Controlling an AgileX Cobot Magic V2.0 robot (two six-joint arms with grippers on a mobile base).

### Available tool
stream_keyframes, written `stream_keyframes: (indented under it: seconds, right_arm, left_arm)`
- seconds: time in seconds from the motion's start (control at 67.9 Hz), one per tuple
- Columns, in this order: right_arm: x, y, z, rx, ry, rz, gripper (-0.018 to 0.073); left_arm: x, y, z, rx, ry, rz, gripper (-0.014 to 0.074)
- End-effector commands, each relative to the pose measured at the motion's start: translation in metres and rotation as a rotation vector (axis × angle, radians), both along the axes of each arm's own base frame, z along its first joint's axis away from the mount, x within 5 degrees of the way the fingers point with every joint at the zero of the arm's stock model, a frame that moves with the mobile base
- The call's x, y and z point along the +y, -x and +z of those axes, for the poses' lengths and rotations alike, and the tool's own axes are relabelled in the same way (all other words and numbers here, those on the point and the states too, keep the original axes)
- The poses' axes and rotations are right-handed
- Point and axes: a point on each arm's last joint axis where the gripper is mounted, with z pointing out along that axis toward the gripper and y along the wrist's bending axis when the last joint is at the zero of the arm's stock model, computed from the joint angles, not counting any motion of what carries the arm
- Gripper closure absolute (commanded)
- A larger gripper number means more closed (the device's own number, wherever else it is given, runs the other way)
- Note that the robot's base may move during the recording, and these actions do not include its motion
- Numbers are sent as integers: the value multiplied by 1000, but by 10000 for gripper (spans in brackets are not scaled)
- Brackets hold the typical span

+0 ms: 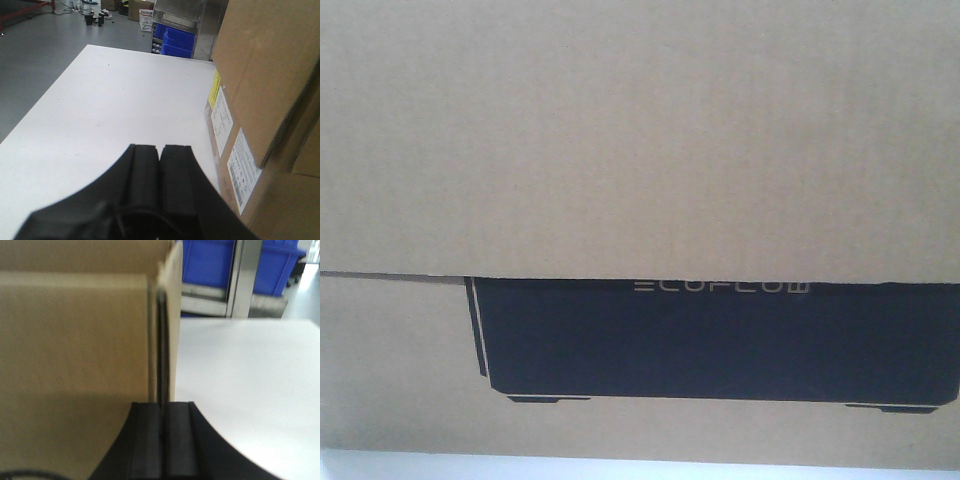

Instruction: Grab box from left shelf to table start

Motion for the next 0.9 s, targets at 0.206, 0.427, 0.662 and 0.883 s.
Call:
stream_keyframes:
  seconds: [0.206,0.427,0.662,0.883]
  right_arm:
    - [-1,-6,-21,-57,-55,-15,503]
    - [-1,-6,-21,-58,-55,-15,503]
    - [-1,-6,-21,-58,-55,-15,503]
    - [-1,-6,-21,-58,-55,-15,503]
  left_arm:
    - [1,1,10,-100,17,8,696]
    - [1,1,10,-100,17,8,696]
    - [1,1,10,-100,17,8,696]
    - [1,1,10,-100,17,8,696]
